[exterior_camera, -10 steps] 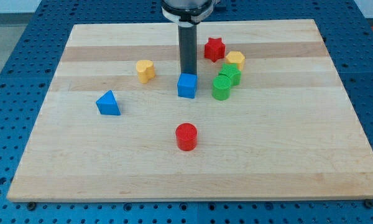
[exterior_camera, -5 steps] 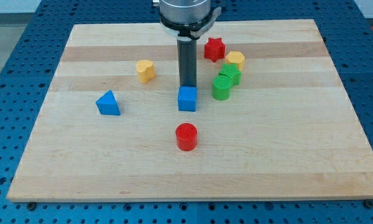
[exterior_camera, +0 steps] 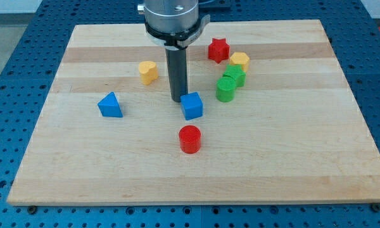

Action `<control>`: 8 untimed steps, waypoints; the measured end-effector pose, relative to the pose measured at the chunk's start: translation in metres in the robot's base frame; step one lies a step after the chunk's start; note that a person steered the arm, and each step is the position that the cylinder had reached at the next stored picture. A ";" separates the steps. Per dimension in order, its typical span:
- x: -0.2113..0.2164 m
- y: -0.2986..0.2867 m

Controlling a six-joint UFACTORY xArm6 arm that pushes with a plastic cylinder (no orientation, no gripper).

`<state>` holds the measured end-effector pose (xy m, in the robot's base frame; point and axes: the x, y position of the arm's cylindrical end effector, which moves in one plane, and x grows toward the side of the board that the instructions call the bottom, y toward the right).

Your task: Slide the blue cube closer to the green circle

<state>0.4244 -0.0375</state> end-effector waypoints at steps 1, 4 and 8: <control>-0.002 -0.002; 0.031 -0.026; 0.023 0.000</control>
<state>0.4477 -0.0371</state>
